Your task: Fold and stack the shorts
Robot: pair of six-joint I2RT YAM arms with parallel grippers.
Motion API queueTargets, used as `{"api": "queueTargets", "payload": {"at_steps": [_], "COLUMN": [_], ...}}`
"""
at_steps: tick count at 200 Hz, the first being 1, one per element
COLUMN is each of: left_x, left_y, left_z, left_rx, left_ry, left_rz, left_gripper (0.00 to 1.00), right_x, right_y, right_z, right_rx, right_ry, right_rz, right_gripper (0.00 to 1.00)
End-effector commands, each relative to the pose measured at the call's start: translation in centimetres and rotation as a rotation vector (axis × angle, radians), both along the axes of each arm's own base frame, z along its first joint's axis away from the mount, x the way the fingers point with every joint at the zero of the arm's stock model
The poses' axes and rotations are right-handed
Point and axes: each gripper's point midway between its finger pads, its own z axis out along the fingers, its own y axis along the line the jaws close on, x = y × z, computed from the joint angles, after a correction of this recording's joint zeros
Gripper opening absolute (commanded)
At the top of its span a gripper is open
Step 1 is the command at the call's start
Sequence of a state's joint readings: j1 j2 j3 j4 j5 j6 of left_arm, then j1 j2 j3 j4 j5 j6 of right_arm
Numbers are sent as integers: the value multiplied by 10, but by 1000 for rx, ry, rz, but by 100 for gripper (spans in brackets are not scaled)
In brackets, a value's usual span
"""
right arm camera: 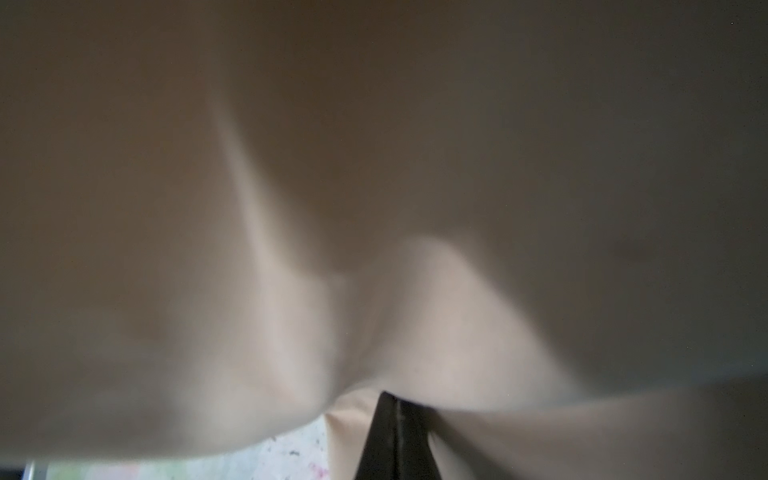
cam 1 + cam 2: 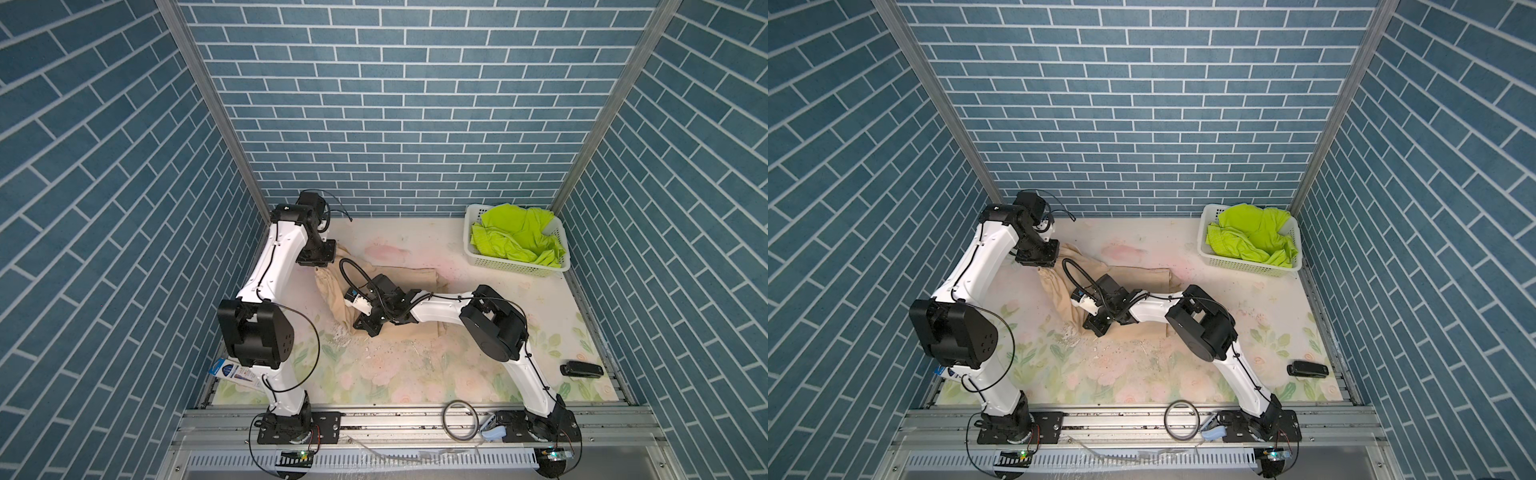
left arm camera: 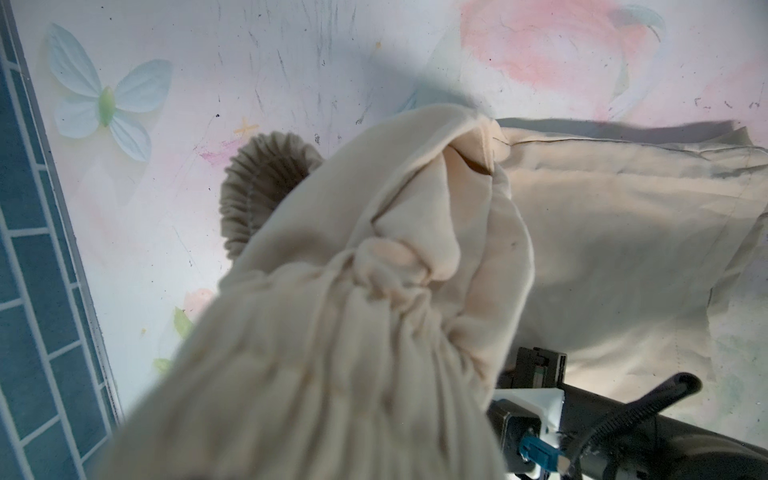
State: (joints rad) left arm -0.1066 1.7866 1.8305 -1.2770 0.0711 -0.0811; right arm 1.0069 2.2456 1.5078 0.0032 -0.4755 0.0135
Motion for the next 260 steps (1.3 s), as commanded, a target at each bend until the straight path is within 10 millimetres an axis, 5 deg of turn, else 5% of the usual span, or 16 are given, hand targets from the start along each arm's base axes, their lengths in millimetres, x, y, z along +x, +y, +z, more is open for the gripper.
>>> {"api": "queueTargets", "payload": {"at_steps": [1, 23, 33, 73, 105, 145, 199, 260], "left_x": [-8, -11, -11, -10, -11, -16, -18, -29], "left_y": [-8, -24, -32, -59, -87, -129, -187, -242], "left_z": [0, 4, 7, 7, -1, -3, -4, -46], "left_rx": [-7, -7, -7, 38, 26, -19, -152, -185], "left_ry": [24, 23, 16, 32, 49, 40, 21, 90], "left_rz": [0, -21, -31, -77, -96, -139, -204, -293], "left_gripper": [0, 0, 0, 0, 0, 0, 0, 0], "right_x": [15, 34, 41, 38, 18, 5, 1, -2], "right_y": [-6, -45, -71, -176, -216, -228, -225, -224], "right_z": [51, 81, 79, 38, 3, -23, -30, -28], "right_rx": [125, 183, 157, -31, -126, -134, -95, -62], "right_ry": [-18, -2, -7, 1, 44, 92, 118, 127], "right_rz": [-73, -208, -288, -503, -569, -599, -601, -600], "right_gripper": [11, 18, 19, 17, 11, 7, 5, 7]}}
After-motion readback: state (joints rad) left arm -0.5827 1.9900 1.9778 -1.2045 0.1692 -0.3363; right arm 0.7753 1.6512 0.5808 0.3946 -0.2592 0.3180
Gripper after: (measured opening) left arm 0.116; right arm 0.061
